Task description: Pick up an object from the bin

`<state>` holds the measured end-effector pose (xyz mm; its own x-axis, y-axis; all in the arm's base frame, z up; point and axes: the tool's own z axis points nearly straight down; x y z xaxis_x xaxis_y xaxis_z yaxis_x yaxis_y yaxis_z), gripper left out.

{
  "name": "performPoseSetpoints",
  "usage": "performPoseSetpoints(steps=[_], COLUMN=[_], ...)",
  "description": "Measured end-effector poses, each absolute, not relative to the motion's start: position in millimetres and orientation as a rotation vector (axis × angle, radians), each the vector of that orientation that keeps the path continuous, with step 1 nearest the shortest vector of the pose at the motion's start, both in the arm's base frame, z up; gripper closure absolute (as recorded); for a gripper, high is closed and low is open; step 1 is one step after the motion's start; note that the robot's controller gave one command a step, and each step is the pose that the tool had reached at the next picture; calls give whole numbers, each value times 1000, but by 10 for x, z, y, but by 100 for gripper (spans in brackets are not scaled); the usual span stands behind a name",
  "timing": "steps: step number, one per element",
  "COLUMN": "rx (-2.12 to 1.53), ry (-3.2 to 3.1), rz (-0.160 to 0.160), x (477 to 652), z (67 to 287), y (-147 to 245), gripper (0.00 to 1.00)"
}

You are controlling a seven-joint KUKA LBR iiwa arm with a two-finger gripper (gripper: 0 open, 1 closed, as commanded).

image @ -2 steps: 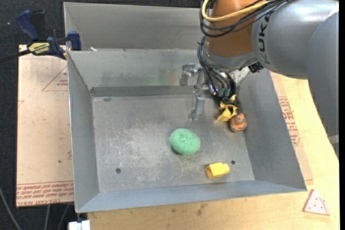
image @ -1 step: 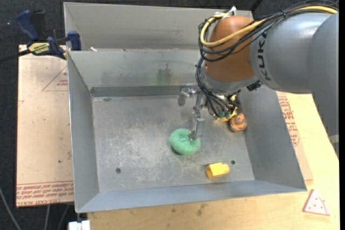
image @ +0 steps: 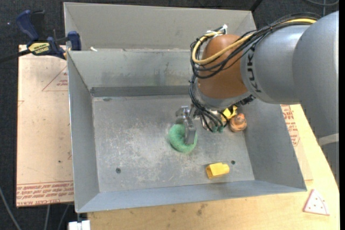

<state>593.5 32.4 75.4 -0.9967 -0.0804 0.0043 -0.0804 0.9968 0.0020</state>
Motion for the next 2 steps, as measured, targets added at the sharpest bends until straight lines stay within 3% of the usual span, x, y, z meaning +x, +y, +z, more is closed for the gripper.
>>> performPoseSetpoints(steps=[1,2], rx=[126,186], ry=[-3135,-3149], rz=[-3,-2], x=[5936,5924], z=[754,2527], y=[324,613], gripper=[100,100])
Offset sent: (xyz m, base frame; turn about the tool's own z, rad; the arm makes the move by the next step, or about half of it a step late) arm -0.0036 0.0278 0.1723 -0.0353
